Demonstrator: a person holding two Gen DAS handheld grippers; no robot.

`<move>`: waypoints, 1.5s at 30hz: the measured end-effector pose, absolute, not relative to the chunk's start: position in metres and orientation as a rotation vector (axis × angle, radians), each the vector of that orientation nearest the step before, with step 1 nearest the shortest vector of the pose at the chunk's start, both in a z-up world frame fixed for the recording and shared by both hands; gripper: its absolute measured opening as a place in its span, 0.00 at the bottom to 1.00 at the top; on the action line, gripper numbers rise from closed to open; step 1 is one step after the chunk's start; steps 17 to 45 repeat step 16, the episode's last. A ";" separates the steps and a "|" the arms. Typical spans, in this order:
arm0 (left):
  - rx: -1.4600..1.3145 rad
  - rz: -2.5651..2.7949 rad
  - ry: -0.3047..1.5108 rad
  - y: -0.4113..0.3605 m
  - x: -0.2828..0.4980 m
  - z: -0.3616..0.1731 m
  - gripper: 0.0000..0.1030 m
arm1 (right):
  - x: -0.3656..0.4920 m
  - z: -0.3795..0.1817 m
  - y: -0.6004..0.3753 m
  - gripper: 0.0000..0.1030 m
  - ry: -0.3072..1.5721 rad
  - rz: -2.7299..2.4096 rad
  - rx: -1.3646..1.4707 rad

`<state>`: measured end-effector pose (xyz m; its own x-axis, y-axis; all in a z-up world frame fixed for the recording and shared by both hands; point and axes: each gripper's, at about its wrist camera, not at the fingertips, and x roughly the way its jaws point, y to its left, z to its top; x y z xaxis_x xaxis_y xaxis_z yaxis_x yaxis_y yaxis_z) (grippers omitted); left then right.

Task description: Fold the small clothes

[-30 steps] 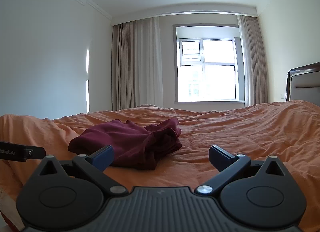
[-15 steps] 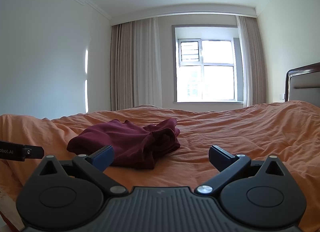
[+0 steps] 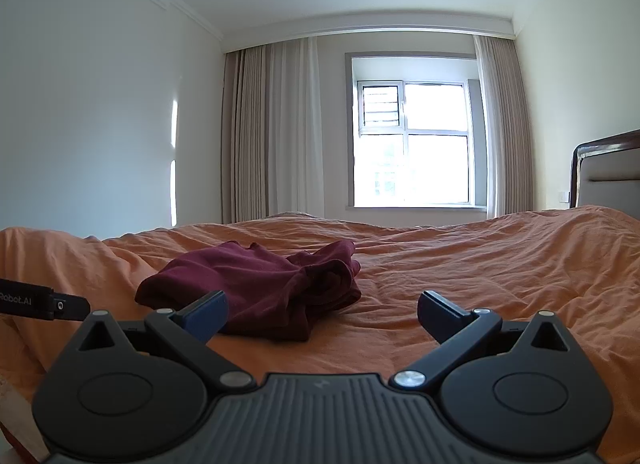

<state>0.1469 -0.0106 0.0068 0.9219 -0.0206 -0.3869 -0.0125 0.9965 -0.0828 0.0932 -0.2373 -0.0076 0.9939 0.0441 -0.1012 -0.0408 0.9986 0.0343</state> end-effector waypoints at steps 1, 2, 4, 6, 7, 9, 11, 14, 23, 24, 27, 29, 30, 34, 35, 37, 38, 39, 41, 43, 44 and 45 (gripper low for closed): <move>-0.080 0.000 0.395 -0.011 0.146 0.007 0.99 | 0.093 -0.007 -0.237 1.00 0.102 0.042 0.032; -0.077 0.006 0.393 -0.011 0.146 0.007 0.99 | 0.093 -0.007 -0.237 1.00 0.102 0.043 0.032; -0.076 0.010 0.394 -0.011 0.147 0.008 0.99 | 0.093 -0.007 -0.237 1.00 0.100 0.049 0.034; -0.082 0.015 0.395 -0.009 0.146 0.008 0.99 | 0.090 -0.005 -0.237 1.00 0.092 0.054 0.038; -0.083 0.016 0.396 -0.009 0.146 0.008 0.99 | 0.088 -0.004 -0.237 1.00 0.085 0.056 0.037; -0.083 0.020 0.395 -0.008 0.145 0.009 0.99 | 0.086 -0.002 -0.236 1.00 0.077 0.059 0.031; -0.084 0.020 0.392 -0.008 0.144 0.010 0.99 | 0.085 0.000 -0.235 1.00 0.075 0.057 0.026; -0.092 0.014 0.385 -0.006 0.142 0.011 0.99 | 0.082 0.001 -0.234 1.00 0.072 0.056 0.026; -0.096 0.008 0.378 -0.006 0.141 0.012 0.99 | 0.083 0.000 -0.233 1.00 0.077 0.057 0.024; -0.096 0.008 0.378 -0.006 0.141 0.012 0.99 | 0.083 0.000 -0.233 1.00 0.077 0.057 0.024; -0.096 0.008 0.378 -0.006 0.141 0.012 0.99 | 0.083 0.000 -0.233 1.00 0.077 0.057 0.024; -0.096 0.008 0.378 -0.006 0.141 0.012 0.99 | 0.083 0.000 -0.233 1.00 0.077 0.057 0.024; -0.096 0.008 0.378 -0.006 0.141 0.012 0.99 | 0.083 0.000 -0.233 1.00 0.077 0.057 0.024; -0.096 0.008 0.378 -0.006 0.141 0.012 0.99 | 0.083 0.000 -0.233 1.00 0.077 0.057 0.024; -0.096 0.008 0.378 -0.006 0.141 0.012 0.99 | 0.083 0.000 -0.233 1.00 0.077 0.057 0.024; -0.096 0.008 0.378 -0.006 0.141 0.012 0.99 | 0.083 0.000 -0.233 1.00 0.077 0.057 0.024; -0.096 0.008 0.378 -0.006 0.141 0.012 0.99 | 0.083 0.000 -0.233 1.00 0.077 0.057 0.024; -0.096 0.008 0.378 -0.006 0.141 0.012 0.99 | 0.083 0.000 -0.233 1.00 0.077 0.057 0.024; -0.096 0.008 0.378 -0.006 0.141 0.012 0.99 | 0.083 0.000 -0.233 1.00 0.077 0.057 0.024; -0.096 0.008 0.378 -0.006 0.141 0.012 0.99 | 0.083 0.000 -0.233 1.00 0.077 0.057 0.024; -0.096 0.008 0.378 -0.006 0.141 0.012 0.99 | 0.083 0.000 -0.233 1.00 0.077 0.057 0.024; -0.096 0.008 0.378 -0.006 0.141 0.012 0.99 | 0.083 0.000 -0.233 1.00 0.077 0.057 0.024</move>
